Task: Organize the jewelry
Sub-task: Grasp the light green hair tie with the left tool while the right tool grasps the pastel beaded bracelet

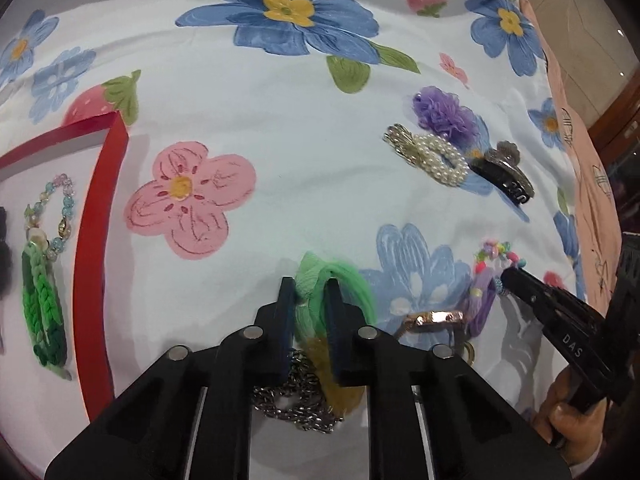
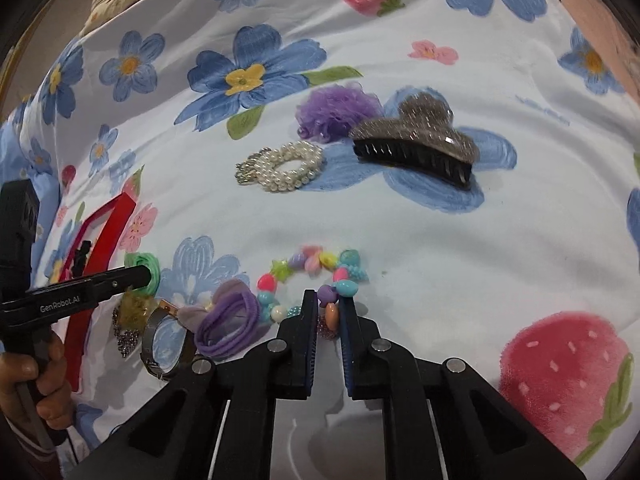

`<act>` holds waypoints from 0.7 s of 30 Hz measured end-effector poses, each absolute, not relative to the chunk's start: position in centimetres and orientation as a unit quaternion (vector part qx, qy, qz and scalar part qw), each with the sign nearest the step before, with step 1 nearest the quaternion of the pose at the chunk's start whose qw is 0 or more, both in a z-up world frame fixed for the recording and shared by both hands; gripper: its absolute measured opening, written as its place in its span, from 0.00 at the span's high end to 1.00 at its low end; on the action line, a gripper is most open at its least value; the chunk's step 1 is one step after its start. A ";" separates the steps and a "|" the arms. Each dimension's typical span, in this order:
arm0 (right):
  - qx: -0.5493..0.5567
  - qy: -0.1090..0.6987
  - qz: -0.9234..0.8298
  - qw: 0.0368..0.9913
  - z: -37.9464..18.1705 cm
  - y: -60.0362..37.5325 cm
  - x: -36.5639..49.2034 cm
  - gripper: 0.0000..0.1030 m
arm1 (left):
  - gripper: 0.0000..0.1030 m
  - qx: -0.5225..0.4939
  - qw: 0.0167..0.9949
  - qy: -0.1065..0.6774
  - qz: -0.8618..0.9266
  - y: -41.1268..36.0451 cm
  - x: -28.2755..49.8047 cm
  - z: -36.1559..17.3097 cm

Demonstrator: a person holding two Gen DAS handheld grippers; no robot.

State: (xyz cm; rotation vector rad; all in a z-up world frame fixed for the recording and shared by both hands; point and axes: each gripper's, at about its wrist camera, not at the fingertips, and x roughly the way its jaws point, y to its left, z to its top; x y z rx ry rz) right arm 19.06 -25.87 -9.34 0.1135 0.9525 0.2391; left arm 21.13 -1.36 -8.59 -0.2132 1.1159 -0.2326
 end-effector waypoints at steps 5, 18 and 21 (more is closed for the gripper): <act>0.056 0.438 0.120 0.889 -7.8 -25.7 18.4 0.92 | 0.88 -0.113 0.849 0.504 -0.116 -0.4 19.9 -6.8; 0.054 0.376 0.158 0.911 -1.5 -23.2 16.9 0.92 | 0.88 -0.144 0.873 0.453 -0.107 3.2 16.1 -1.9; 0.053 0.371 0.171 0.911 -0.7 -22.0 16.4 0.92 | 0.88 -0.148 0.877 0.446 -0.101 4.4 15.1 -1.3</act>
